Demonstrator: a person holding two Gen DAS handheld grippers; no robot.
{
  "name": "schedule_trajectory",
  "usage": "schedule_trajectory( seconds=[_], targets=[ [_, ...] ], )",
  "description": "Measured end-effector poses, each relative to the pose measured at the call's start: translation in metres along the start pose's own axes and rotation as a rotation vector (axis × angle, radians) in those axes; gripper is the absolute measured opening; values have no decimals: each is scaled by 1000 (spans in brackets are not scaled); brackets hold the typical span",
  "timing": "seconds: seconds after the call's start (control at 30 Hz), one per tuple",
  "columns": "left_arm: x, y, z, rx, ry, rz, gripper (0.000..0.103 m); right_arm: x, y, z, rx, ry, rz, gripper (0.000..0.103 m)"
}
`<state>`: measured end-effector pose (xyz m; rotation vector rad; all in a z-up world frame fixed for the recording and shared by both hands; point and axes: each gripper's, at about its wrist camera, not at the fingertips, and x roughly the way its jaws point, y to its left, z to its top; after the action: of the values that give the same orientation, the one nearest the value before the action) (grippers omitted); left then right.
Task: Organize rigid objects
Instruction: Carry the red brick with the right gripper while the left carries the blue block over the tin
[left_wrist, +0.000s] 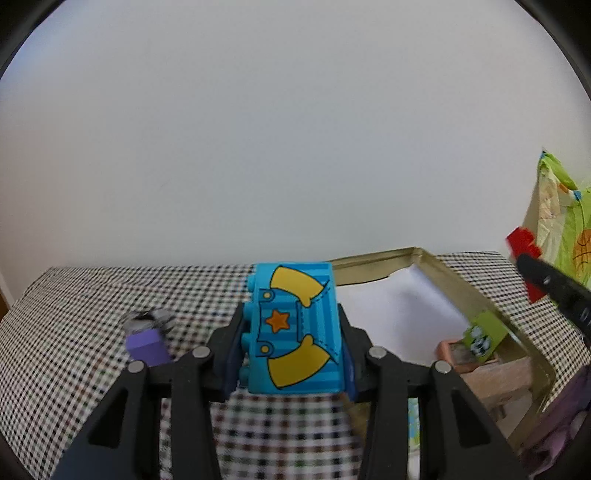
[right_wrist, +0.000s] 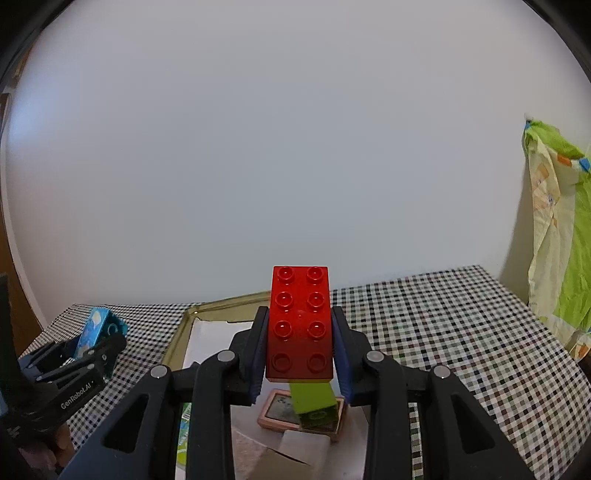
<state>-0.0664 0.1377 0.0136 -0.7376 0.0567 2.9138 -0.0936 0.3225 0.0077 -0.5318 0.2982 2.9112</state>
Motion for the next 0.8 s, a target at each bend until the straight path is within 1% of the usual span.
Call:
schedule_trajectory(
  seconds=[0.13, 0.23, 0.33, 0.43, 0.7, 0.8],
  targets=[
    [11, -23, 11, 37, 25, -16, 42, 3, 1, -3, -1, 40, 3, 34],
    [20, -40, 17, 79, 46, -2, 42, 8, 3, -6, -4, 62, 15, 34],
    [30, -54, 21, 122, 75, -13, 42, 15, 9, -6, -11, 76, 7, 34],
    [38, -66, 22, 163, 93, -3, 42, 21, 9, -7, 1, 98, 9, 34],
    [60, -80, 22, 175, 195, 7, 42, 35, -1, -5, 19, 138, 12, 35],
    [65, -84, 21, 181, 215, 1, 42, 37, -1, -6, 24, 153, 11, 35]
  ],
)
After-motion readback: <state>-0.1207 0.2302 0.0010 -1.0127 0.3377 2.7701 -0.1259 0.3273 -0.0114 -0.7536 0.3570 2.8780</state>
